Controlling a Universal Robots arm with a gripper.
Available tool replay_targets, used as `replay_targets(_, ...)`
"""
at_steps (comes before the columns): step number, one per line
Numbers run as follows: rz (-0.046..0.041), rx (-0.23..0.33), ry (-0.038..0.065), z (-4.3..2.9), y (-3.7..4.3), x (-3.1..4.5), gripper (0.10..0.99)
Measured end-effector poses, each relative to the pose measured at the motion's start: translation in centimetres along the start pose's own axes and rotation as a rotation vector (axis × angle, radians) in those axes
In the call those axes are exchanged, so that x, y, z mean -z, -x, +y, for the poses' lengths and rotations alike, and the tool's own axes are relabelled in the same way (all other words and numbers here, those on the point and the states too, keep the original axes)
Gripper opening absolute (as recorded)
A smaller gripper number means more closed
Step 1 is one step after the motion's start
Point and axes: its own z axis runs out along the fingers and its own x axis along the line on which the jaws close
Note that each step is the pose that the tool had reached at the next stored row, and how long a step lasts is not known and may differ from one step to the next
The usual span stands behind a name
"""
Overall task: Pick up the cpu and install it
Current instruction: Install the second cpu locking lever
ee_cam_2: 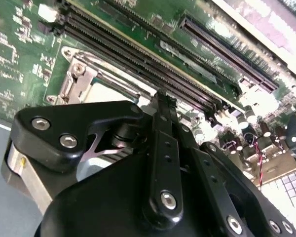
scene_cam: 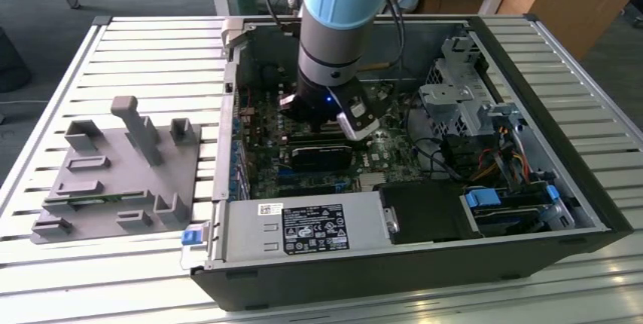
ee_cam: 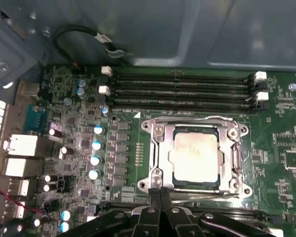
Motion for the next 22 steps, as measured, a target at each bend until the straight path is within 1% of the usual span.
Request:
replay_targets(1, -0.0012, 0.0, 0.007, -0.06, -0.11, -0.02, 0.106)
replay_targets(4, -0.0022, 0.001, 0.016, -0.15, -0.23, -0.2, 0.106)
replay_targets(9, -0.0029, 0.001, 0.018, -0.34, -0.42, -0.55, 0.106)
replay_targets(15, -0.0034, 0.002, 0.027, -0.61, -0.76, -0.64, 0.106)
replay_targets(17, -0.0041, 0.002, 0.034, -0.71, -0.82, -0.78, 0.106)
replay_targets(22, -0.0058, 0.003, 0.056, -0.81, -0.9, -1.18, 0.106)
